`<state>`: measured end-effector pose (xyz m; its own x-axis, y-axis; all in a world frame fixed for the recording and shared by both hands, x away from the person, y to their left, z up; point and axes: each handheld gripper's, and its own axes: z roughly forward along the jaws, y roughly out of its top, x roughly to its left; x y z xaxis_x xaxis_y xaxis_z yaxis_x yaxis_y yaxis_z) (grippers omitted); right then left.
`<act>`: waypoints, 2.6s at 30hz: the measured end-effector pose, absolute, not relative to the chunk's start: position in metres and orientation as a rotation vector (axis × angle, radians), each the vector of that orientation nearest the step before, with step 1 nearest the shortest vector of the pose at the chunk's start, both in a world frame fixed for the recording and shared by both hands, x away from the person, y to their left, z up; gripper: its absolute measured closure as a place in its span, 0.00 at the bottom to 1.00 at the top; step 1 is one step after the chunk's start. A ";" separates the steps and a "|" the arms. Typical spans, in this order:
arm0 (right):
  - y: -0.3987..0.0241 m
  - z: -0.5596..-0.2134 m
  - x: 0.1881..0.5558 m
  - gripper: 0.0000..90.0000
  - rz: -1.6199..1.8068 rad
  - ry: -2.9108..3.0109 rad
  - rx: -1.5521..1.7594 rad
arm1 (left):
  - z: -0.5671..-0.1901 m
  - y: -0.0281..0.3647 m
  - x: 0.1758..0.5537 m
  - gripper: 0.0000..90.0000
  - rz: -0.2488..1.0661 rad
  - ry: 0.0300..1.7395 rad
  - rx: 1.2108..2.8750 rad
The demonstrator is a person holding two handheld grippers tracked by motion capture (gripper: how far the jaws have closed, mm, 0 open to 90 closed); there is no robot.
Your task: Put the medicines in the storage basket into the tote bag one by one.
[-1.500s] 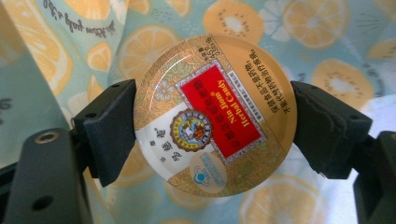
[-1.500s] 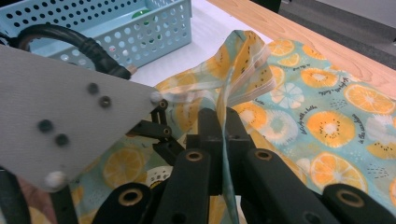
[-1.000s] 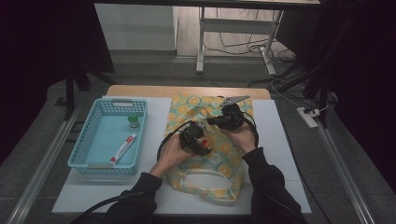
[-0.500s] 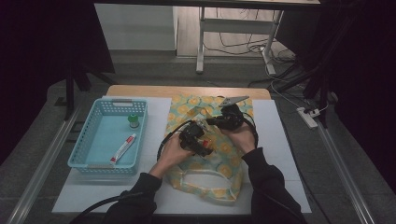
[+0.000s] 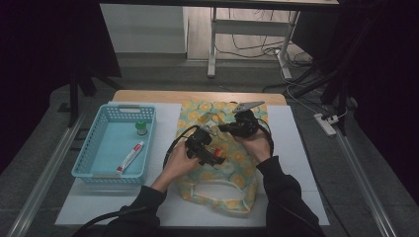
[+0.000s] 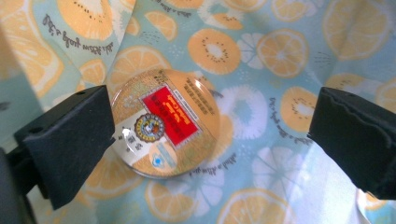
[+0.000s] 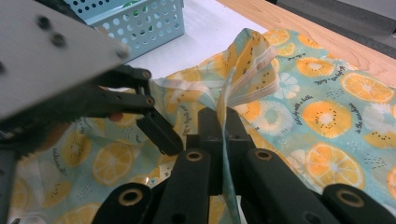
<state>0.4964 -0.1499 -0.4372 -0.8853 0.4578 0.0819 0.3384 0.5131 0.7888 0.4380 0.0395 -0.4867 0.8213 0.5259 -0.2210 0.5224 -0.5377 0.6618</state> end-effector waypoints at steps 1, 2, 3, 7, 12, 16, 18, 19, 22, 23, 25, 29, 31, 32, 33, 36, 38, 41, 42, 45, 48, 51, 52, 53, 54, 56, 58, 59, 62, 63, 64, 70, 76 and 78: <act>-0.150 -0.437 0.496 1.00 1.315 2.611 0.688 | -0.486 0.041 0.437 0.00 0.000 0.758 2.239; -0.150 -0.437 0.496 1.00 1.315 2.611 0.688 | -0.484 0.043 0.436 0.00 -0.007 0.750 2.235; -0.150 -0.437 0.496 1.00 1.315 2.612 0.691 | -0.483 0.045 0.435 0.00 -0.015 0.740 2.230; -0.150 -0.437 0.496 1.00 1.315 2.614 0.691 | -0.476 0.053 0.430 0.00 -0.060 0.712 2.195; -0.149 -0.437 0.495 1.00 1.313 2.615 0.689 | -0.467 0.060 0.424 0.00 -0.054 0.697 2.185; -0.150 -0.437 0.496 1.00 1.314 2.614 0.690 | -0.462 0.067 0.421 0.00 -0.055 0.675 2.189; -0.150 -0.438 0.496 1.00 1.315 2.613 0.692 | -0.461 0.070 0.419 0.00 -0.050 0.673 2.187; -0.150 -0.438 0.496 1.00 1.315 2.614 0.693 | -0.461 0.072 0.419 0.00 -0.042 0.670 2.178; -0.150 -0.438 0.496 1.00 1.313 2.615 0.691 | -0.459 0.080 0.416 0.00 -0.033 0.679 2.153; -0.150 -0.438 0.496 1.00 1.312 2.614 0.691 | -0.459 0.083 0.416 0.00 -0.028 0.681 2.145; -0.149 -0.438 0.496 1.00 1.311 2.613 0.692 | -0.458 0.087 0.414 0.00 -0.019 0.691 2.139; -0.149 -0.439 0.496 1.00 1.308 2.616 0.690 | -0.458 0.097 0.411 0.00 -0.008 0.698 2.131; -0.149 -0.439 0.496 1.00 1.308 2.615 0.690 | -0.457 0.100 0.410 0.00 0.012 0.712 2.144; -0.149 -0.439 0.496 1.00 1.308 2.615 0.690 | -0.458 0.103 0.409 0.00 0.019 0.723 2.144; -0.149 -0.439 0.496 1.00 1.308 2.615 0.690 | -0.458 0.105 0.408 0.00 0.020 0.735 2.142; -0.149 -0.439 0.496 1.00 1.308 2.615 0.691 | -0.458 0.113 0.406 0.00 0.042 0.775 2.140; -0.149 -0.439 0.496 1.00 1.309 2.614 0.692 | -0.457 0.120 0.405 0.00 0.066 0.819 2.136; -0.149 -0.439 0.496 1.00 1.308 2.613 0.692 | -0.456 0.131 0.404 0.00 0.076 0.849 2.112; -0.149 -0.439 0.496 1.00 1.307 2.614 0.691 | -0.455 0.134 0.403 0.00 0.076 0.857 2.106; -0.149 -0.439 0.496 1.00 1.305 2.615 0.695 | -0.453 0.143 0.401 0.00 0.095 0.874 2.097; -0.149 -0.439 0.496 1.00 1.305 2.615 0.693 | -0.451 0.151 0.399 0.00 0.118 0.874 2.110; -0.149 -0.439 0.496 1.00 1.305 2.614 0.693 | -0.450 0.161 0.396 0.00 0.161 0.895 2.123; -0.149 -0.439 0.496 1.00 1.304 2.613 0.691 | -0.449 0.165 0.395 0.00 0.164 0.905 2.121; -0.149 -0.439 0.496 1.00 1.304 2.613 0.691 | -0.449 0.169 0.395 0.00 0.167 0.913 2.119; -0.149 -0.439 0.496 1.00 1.303 2.613 0.691 | -0.448 0.172 0.394 0.00 0.172 0.919 2.117; -0.149 -0.440 0.496 1.00 1.305 2.613 0.691 | -0.447 0.179 0.392 0.00 0.182 0.942 2.109; -0.149 -0.440 0.496 1.00 1.303 2.613 0.691 | -0.446 0.189 0.389 0.00 0.207 0.977 2.101; -0.149 -0.440 0.496 1.00 1.304 2.613 0.691 | -0.446 0.192 0.388 0.00 0.222 0.989 2.102; -0.150 -0.440 0.496 1.00 1.303 2.611 0.691 | -0.447 0.209 0.384 0.01 0.248 1.049 2.089; -0.150 -0.440 0.496 1.00 1.303 2.611 0.691 | -0.448 0.214 0.383 0.01 0.257 1.066 2.087; -0.149 -0.440 0.496 1.00 1.303 2.611 0.690 | -0.449 0.219 0.382 0.02 0.263 1.081 2.084; -0.148 -0.442 0.496 1.00 1.298 2.617 0.687 | -0.454 0.245 0.375 0.03 0.286 1.146 2.056; -0.147 -0.443 0.496 1.00 1.295 2.621 0.688 | -0.457 0.262 0.372 0.01 0.291 1.169 2.066; -0.147 -0.443 0.496 1.00 1.295 2.622 0.685 | -0.459 0.265 0.372 0.00 0.295 1.183 2.083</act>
